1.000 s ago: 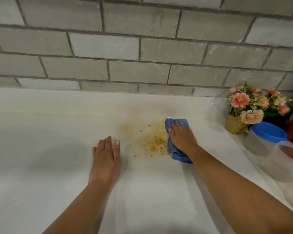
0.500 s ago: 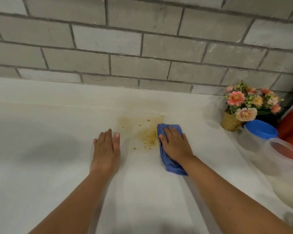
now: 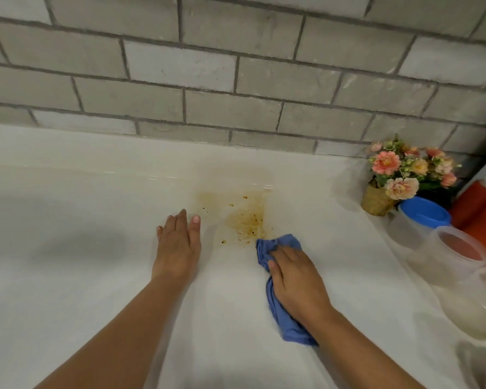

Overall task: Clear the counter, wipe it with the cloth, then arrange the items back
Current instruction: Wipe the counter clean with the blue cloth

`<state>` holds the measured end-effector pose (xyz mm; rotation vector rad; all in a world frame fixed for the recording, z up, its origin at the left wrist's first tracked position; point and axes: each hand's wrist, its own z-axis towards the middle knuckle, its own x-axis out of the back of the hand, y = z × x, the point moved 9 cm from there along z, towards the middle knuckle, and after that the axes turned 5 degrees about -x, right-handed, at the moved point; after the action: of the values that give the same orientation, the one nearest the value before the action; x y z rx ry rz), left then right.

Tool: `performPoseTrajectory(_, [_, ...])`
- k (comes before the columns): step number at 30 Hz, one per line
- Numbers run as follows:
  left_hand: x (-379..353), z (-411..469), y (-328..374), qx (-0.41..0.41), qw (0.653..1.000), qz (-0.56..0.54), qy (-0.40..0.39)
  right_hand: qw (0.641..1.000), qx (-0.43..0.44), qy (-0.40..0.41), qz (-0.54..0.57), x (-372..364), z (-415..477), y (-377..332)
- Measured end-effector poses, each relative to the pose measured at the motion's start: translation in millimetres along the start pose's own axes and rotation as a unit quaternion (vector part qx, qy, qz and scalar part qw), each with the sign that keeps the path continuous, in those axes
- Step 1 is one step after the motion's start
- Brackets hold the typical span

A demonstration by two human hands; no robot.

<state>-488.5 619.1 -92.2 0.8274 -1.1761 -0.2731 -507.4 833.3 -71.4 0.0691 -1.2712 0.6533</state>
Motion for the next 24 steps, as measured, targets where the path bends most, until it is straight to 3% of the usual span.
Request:
performPoseTrajectory(4, [-1,0,-1,-0.002,1.000,0.006,-0.001,0.995,-0.042,-0.084,-0.014,-20,33,12])
performPoseTrajectory(10, [3,0,0,-0.006,1.000,-0.011,0.013,0.988,-0.119,-0.095,-0.030,-39,104,41])
performPoseTrajectory(19, [1,0,0,0.000,1.000,-0.013,0.005,0.999,0.020,0.000,0.030,0,-8,-9])
performPoseTrajectory(24, [2,0,0,-0.001,1.000,-0.012,0.008,0.994,-0.061,-0.089,-0.003,-28,67,20])
